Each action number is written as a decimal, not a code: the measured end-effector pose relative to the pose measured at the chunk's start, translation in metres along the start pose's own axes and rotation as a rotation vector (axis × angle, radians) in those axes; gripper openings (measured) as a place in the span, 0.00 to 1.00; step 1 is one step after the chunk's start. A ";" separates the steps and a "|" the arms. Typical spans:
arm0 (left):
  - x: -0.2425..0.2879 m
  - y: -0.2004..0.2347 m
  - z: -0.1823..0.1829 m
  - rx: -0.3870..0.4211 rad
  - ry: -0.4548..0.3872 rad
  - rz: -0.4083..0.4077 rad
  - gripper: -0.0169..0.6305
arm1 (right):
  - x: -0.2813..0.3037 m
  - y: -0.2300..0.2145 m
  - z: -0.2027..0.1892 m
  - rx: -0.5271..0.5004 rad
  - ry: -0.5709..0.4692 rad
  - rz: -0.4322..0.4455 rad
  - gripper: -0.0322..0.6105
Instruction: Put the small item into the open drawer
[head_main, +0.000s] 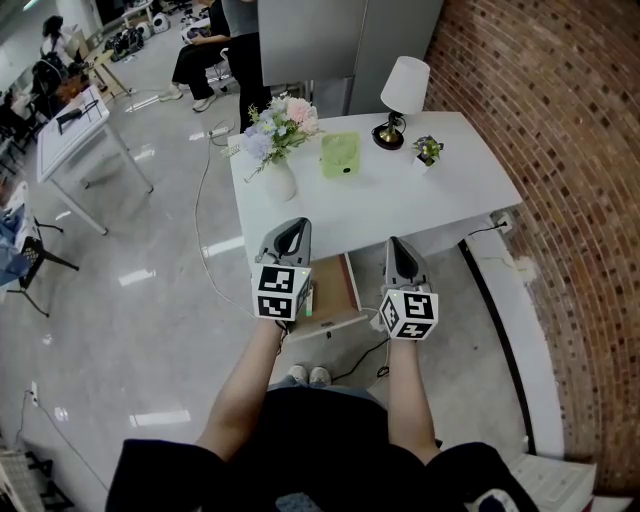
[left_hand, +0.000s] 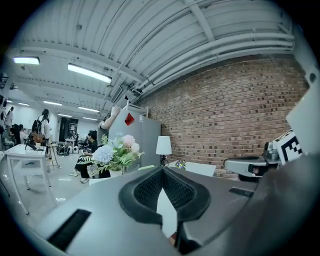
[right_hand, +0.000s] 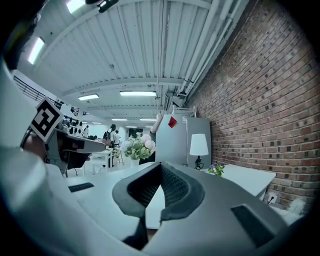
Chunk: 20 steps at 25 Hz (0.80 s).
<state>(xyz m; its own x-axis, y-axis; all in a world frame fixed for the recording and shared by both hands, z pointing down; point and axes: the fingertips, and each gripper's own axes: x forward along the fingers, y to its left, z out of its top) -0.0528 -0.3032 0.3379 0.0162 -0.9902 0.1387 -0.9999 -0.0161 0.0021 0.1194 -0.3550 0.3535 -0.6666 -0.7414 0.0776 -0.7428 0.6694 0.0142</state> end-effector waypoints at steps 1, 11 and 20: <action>0.000 0.001 0.000 -0.001 0.001 -0.001 0.06 | 0.000 0.000 0.000 0.000 0.001 -0.002 0.05; 0.002 0.008 -0.005 -0.011 0.013 -0.013 0.06 | 0.008 0.004 -0.003 -0.001 0.016 -0.006 0.05; 0.006 0.008 -0.008 -0.017 0.020 -0.022 0.06 | 0.009 -0.001 -0.009 0.005 0.029 -0.021 0.05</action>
<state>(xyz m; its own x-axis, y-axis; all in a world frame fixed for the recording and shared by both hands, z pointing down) -0.0608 -0.3086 0.3470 0.0379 -0.9866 0.1585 -0.9991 -0.0348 0.0225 0.1143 -0.3618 0.3637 -0.6485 -0.7538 0.1062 -0.7572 0.6531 0.0116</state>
